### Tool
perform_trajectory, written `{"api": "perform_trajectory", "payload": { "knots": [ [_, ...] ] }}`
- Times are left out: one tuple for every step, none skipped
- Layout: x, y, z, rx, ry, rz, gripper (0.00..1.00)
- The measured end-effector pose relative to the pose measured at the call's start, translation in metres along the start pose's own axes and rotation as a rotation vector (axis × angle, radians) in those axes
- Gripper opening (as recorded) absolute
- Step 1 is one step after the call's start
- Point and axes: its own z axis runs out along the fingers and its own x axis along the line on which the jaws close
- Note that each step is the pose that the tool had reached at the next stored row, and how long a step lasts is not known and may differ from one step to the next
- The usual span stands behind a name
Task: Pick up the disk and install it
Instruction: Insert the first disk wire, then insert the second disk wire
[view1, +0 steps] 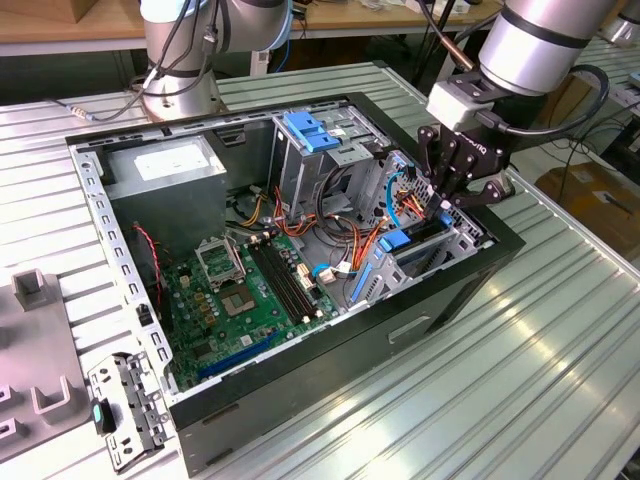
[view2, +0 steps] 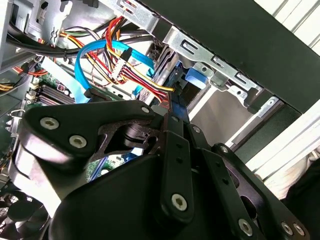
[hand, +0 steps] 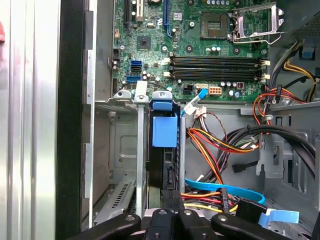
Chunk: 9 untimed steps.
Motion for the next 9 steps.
{"api": "perform_trajectory", "payload": {
  "knots": [
    [0.0, 0.0, 0.0, 0.0, 0.0001, 0.0, 0.11],
    [0.0, 0.0, -0.0001, 0.0, 0.0001, 0.0, 0.11],
    [0.0, 0.0, -0.0001, 0.0, 0.0003, 0.0, 0.11],
    [0.0, 0.0, -0.0001, 0.0, 0.0004, 0.0, 0.11],
    [0.0, 0.0, -0.0001, 0.0, 0.0004, 0.0, 0.11],
    [0.0, 0.0, -0.0002, 0.0, 0.0006, 0.0, 0.11],
    [0.0, 0.0001, -0.0002, 0.0, 0.0006, 0.0, 0.11],
    [0.0, 0.0006, -0.0003, 0.0, 0.0007, 0.0, 0.11],
    [0.0, 0.0012, -0.0003, -0.0001, 0.0008, 0.0, 0.11]
  ]
}}
